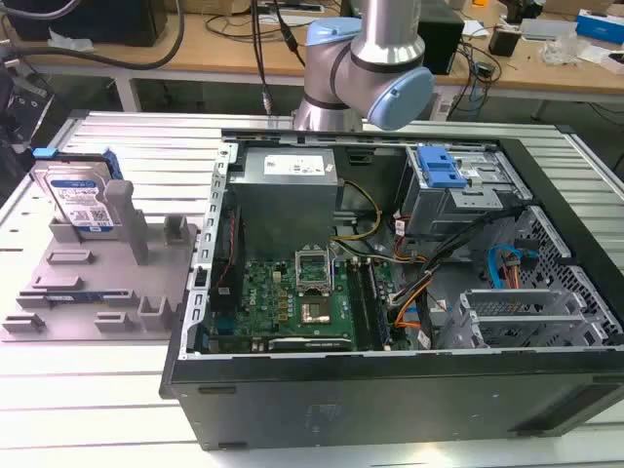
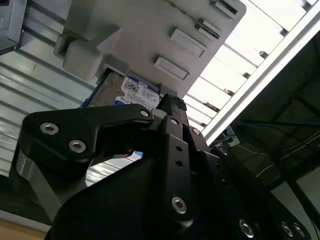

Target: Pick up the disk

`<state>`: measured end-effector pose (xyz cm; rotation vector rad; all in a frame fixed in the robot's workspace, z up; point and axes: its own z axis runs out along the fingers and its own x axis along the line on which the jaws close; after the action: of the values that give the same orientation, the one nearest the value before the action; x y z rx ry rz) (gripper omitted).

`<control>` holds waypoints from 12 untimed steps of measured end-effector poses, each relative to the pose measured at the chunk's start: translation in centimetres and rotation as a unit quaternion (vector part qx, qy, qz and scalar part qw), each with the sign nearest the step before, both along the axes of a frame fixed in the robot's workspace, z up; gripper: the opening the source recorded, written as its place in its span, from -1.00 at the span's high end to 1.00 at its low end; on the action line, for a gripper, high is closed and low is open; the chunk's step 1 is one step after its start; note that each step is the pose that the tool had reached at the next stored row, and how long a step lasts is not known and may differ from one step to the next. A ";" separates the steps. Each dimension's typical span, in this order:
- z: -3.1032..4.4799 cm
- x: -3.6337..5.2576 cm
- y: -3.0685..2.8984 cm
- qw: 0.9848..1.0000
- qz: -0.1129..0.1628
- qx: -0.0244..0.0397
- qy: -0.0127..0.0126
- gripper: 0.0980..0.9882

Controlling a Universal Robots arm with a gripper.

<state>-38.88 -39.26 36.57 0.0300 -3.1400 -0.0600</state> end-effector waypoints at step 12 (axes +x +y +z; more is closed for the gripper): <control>0.00 0.00 0.00 1.000 0.000 0.000 0.000 0.98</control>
<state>-38.88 -39.26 36.57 0.0300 -3.1400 -0.0600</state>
